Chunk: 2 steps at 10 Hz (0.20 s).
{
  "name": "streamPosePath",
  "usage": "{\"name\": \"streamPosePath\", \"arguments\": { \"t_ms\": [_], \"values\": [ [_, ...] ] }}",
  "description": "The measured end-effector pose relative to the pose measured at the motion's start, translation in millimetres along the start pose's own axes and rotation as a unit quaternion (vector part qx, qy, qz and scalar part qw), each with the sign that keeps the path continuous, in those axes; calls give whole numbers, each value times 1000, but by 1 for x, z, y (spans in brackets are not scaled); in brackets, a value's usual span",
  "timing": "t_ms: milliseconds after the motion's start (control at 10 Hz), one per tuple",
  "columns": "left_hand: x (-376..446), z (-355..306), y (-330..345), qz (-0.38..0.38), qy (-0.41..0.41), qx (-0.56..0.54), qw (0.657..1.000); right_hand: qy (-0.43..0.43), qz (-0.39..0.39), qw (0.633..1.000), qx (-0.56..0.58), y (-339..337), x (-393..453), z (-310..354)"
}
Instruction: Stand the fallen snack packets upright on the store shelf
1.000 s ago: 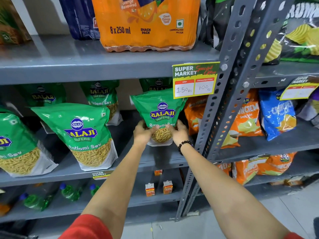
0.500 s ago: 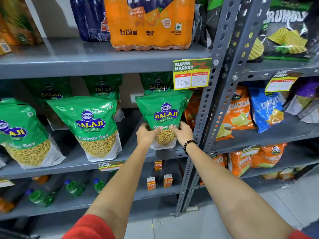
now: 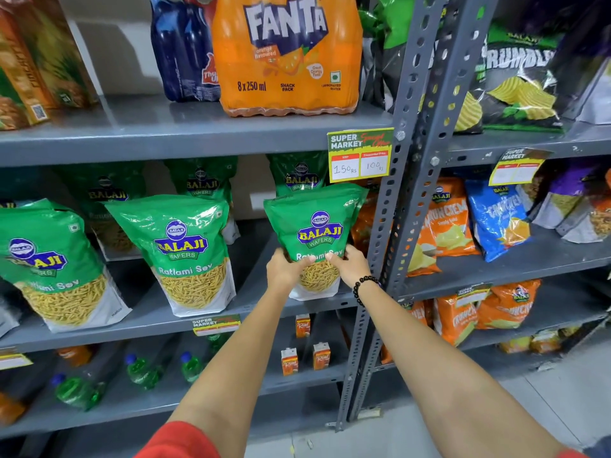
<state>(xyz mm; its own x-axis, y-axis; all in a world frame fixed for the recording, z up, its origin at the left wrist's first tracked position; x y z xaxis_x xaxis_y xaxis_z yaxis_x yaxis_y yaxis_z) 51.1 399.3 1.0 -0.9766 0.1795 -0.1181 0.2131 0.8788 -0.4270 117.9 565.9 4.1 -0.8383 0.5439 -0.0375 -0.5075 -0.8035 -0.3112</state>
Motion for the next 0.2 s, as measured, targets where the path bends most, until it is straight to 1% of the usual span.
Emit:
{"name": "streamPosePath", "arguments": {
  "t_ms": [100, 200],
  "values": [
    [-1, -2, -4, -3, 6, -9, 1000, 0, -19, 1000, 10, -1, -4, 5],
    [-8, -8, -19, -35, 17, 13, 999, -28, -83, 996, 8, -9, -14, 18]
  ]
}}
Point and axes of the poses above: each hand's wrist, its own x-axis towards the middle knuckle, its own y-axis out of the palm, z = x × y, the point moved 9 cm from there along x, towards the middle knuckle, and after that the axes turned 6 degrees about x, right-handed, at the moved point
